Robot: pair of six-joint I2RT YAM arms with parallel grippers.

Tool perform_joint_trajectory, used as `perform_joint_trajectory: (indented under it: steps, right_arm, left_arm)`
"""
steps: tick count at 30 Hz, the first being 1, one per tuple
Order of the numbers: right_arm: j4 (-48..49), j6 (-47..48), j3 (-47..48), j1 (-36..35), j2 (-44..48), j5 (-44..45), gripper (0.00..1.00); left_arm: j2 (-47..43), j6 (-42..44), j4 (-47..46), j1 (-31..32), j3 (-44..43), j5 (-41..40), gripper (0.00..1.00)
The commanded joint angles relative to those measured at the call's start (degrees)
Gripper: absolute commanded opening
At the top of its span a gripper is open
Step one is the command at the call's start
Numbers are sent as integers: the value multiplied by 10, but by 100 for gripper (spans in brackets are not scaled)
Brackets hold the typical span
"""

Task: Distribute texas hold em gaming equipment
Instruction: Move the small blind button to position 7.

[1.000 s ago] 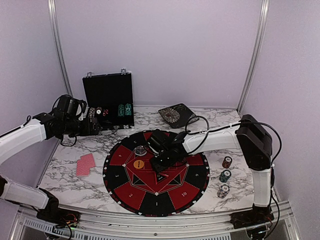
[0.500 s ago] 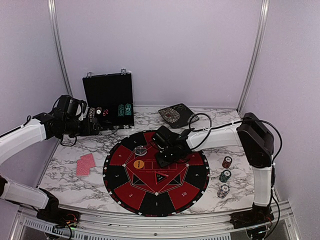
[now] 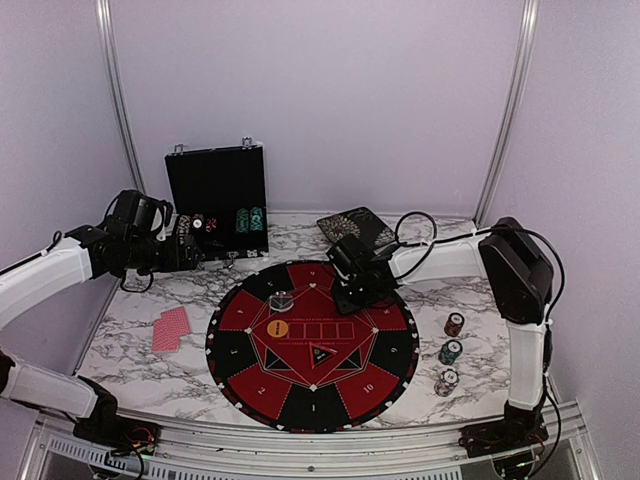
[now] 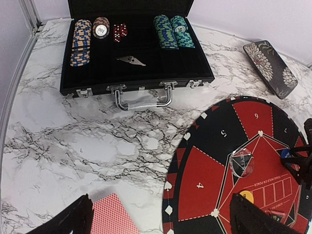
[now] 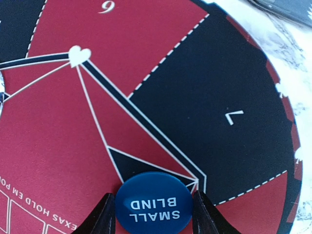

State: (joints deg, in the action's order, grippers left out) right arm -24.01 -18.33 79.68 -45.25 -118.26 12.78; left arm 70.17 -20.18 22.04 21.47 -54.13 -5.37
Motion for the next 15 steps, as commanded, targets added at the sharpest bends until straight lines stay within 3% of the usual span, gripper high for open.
perform_joint_trajectory:
  steps: [1,15]
  right_arm:
    - [-30,15,3,14,-24,24,47]
    - [-34,23,23,15,-33,19,53]
  left_arm:
    - [1,-1,-5,-6,2,7,99]
    - [4,-2,-5,-10,2,15,99]
